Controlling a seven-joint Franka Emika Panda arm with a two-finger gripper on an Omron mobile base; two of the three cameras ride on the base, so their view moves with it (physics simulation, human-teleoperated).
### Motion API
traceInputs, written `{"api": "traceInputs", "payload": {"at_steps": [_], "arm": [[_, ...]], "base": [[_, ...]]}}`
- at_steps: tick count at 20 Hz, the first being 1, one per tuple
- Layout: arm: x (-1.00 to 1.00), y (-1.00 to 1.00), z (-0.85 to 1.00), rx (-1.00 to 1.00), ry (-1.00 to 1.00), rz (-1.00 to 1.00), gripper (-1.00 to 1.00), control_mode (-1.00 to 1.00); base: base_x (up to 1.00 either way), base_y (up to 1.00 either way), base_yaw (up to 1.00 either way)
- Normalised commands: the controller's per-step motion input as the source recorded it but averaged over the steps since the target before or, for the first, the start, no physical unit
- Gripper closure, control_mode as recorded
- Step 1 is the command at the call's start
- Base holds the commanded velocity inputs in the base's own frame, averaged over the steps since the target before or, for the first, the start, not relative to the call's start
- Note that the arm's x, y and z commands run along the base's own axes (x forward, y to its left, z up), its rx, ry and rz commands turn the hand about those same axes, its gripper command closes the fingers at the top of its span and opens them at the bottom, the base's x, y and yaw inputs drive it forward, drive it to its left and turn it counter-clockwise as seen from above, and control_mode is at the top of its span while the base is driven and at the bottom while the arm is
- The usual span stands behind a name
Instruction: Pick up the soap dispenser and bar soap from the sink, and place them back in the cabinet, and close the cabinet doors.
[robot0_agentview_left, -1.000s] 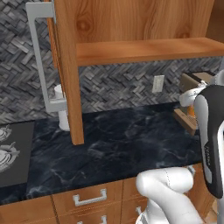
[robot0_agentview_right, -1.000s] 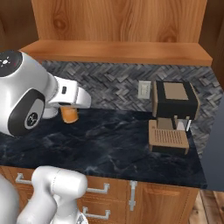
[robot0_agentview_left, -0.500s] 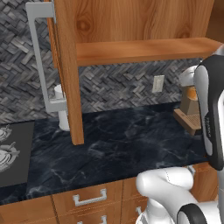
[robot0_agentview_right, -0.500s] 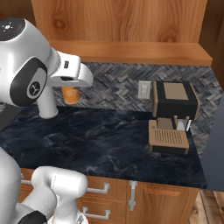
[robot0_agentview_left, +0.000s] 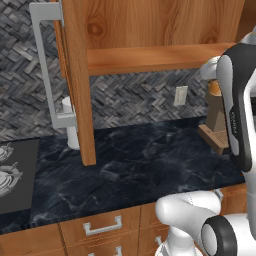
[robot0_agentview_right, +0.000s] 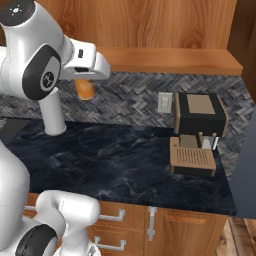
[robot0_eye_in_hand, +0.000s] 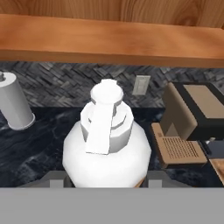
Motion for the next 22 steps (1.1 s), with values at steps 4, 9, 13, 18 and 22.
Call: {"api": "traceInputs", "payload": {"at_steps": [4,9,13,18,22], "arm": [[0.4,0.0,0.24,0.0,-0.04,0.0,1.0,-1.0],[0.42,0.0,0.19,0.0,-0.03,0.0,1.0,-1.0],[0.47,0.0,0.18,0.0,-0.01,0.0,1.0,-1.0],[0.43,0.0,0.2,0.0,0.0,0.0,1.0,-1.0],[0.4,0.0,0.03,0.0,0.0,0.0,1.0,-1.0]], "base": [[0.0,0.0,0.0],[0.0,0.0,0.0],[0.0,0.0,0.0],[0.0,0.0,0.0],[0.0,0.0,0.0]]}}
